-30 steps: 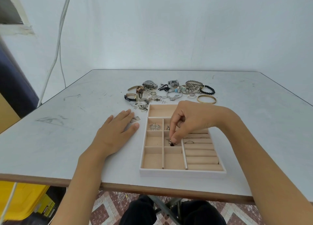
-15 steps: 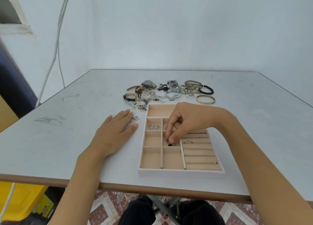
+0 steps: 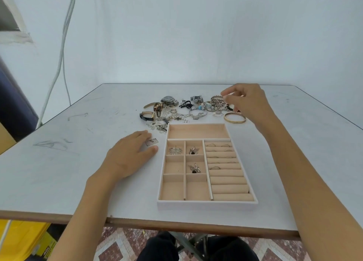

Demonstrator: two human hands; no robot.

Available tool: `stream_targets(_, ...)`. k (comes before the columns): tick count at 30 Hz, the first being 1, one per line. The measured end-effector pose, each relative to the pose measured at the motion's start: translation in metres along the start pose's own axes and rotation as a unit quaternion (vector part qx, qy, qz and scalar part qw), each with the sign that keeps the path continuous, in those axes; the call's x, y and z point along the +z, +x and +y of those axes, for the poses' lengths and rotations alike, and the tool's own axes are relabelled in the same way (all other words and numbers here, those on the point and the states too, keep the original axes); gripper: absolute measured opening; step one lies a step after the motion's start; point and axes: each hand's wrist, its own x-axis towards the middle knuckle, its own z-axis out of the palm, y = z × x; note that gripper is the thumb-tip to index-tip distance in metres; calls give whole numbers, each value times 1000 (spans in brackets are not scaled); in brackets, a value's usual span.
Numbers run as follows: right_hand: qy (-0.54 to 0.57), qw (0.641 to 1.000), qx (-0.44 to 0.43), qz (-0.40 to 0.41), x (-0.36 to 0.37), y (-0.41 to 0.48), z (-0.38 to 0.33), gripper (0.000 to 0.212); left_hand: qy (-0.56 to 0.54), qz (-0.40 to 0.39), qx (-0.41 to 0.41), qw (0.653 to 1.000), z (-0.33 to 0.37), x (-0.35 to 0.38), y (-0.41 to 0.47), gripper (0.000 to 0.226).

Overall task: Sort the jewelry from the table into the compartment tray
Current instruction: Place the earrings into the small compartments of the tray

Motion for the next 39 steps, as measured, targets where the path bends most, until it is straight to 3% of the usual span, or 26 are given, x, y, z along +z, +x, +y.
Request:
stream_targets(6, -68, 997, 42, -9, 9, 29, 23, 16, -11, 32, -63, 997, 9, -20, 25, 18)
stream_targets(14, -223, 969, 66, -82, 35, 53, 44, 17, 76, 30, -81, 993, 20, -37, 66, 13)
stream_targets(18, -281, 954, 27, -98, 42, 47, 47, 27, 105, 43, -90, 989, 31, -40, 77, 12)
stream_targets(23, -283, 955, 18, -89, 44, 45, 46, 19, 105, 108, -31, 988, 63, -25, 95, 19)
stream_targets(30, -299, 949, 24, -99, 43, 45, 46, 14, 116, 67, 70, 989, 105, 8, 130, 29)
stream_targets(39, -307, 948, 14, -80, 43, 53, 57, 19, 162, 84, 103, 978, 123, 30, 151, 27)
